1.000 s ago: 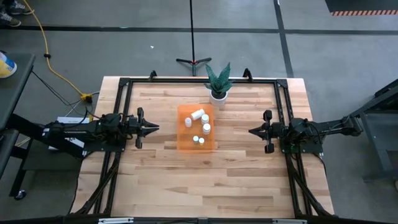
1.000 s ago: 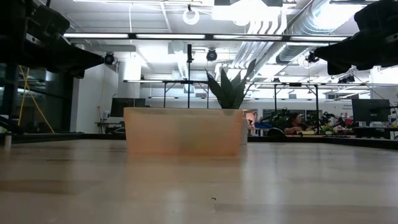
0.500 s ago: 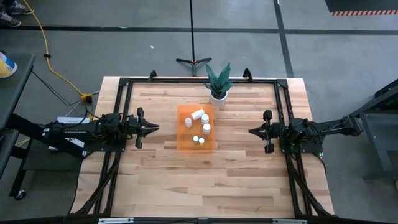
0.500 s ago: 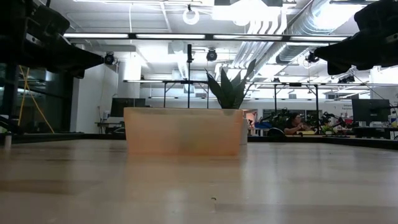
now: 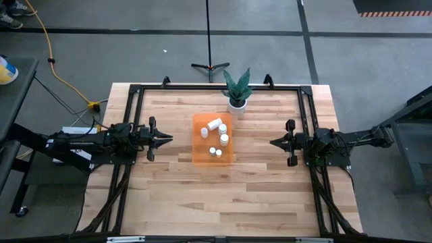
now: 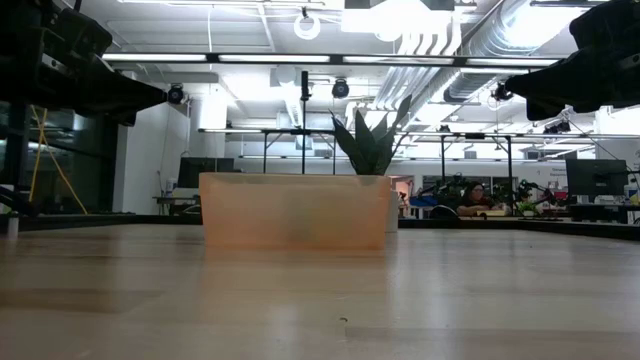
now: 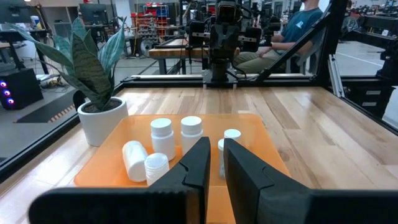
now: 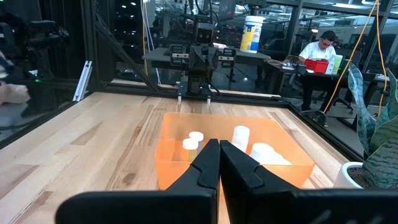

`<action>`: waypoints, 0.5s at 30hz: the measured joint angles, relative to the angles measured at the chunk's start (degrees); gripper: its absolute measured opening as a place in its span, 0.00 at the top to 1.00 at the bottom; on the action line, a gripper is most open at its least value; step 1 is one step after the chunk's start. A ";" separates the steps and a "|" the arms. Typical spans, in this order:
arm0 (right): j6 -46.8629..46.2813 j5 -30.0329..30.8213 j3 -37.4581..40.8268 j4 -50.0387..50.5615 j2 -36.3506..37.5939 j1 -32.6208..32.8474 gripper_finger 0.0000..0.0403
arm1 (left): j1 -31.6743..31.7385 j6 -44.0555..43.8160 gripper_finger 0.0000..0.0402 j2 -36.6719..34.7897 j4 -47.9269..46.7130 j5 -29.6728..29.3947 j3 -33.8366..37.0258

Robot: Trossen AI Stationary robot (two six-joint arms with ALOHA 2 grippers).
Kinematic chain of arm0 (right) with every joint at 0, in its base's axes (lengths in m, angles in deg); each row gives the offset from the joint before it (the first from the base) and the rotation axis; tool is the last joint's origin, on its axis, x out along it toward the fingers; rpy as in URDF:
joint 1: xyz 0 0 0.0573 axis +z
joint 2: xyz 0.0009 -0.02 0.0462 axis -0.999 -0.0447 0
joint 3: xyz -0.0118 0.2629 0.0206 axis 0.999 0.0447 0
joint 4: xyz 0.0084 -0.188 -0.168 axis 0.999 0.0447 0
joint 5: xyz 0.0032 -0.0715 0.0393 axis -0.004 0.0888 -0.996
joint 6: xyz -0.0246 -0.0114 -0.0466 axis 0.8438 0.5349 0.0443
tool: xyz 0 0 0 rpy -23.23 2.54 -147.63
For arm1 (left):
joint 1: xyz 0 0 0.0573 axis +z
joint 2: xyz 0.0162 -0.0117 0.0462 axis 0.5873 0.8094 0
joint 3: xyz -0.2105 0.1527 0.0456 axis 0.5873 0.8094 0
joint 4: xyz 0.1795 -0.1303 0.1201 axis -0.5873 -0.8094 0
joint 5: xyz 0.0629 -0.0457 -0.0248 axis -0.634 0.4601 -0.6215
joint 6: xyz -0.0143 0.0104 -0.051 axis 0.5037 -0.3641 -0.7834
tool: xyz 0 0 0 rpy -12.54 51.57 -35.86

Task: Pick and place pill bottles into a basket
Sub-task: Return to Home Position

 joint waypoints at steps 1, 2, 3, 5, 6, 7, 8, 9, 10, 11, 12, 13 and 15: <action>0.02 0.00 0.00 0.00 -0.01 -0.02 1.00 | 0.00 0.00 0.79 -0.01 0.00 0.00 0.00; -0.01 0.00 0.00 0.00 -0.01 0.00 1.00 | 0.00 0.00 0.79 0.00 0.00 0.00 0.00; 0.01 0.00 -0.02 0.00 -0.01 -0.01 1.00 | 0.00 0.00 0.79 -0.01 0.00 -0.01 0.00; 0.01 0.02 0.00 0.00 -0.01 -0.02 1.00 | 0.00 0.00 0.79 -0.01 -0.01 0.00 0.00; -0.01 -0.01 0.00 0.00 -0.01 -0.02 1.00 | 0.00 0.00 0.79 -0.01 0.00 0.00 0.00; -0.01 -0.01 0.00 0.00 -0.01 -0.02 1.00 | 0.00 0.00 0.79 0.00 0.00 0.00 0.00; 0.02 -0.01 0.00 0.00 -0.01 -0.02 1.00 | 0.00 0.00 0.79 -0.01 0.00 0.00 0.00; 0.01 -0.01 0.00 0.00 -0.01 -0.01 1.00 | 0.00 0.00 0.79 -0.01 0.00 0.00 0.00; 0.00 -0.01 0.00 0.00 -0.01 0.00 1.00 | 0.00 0.00 0.79 0.00 0.00 0.00 0.00; 0.01 0.00 0.00 0.00 -0.01 -0.01 0.99 | 0.00 0.00 0.79 0.00 0.00 0.00 0.00; 0.00 -0.01 0.00 0.00 -0.01 -0.02 0.99 | 0.00 0.00 0.79 0.00 0.00 -0.01 0.00; 0.02 0.01 0.00 0.00 -0.01 -0.02 0.99 | 0.00 0.00 0.79 -0.02 0.00 0.00 0.00; 0.00 0.00 0.00 -0.01 -0.01 -0.01 0.99 | 0.00 0.00 0.79 -0.01 0.00 0.00 0.00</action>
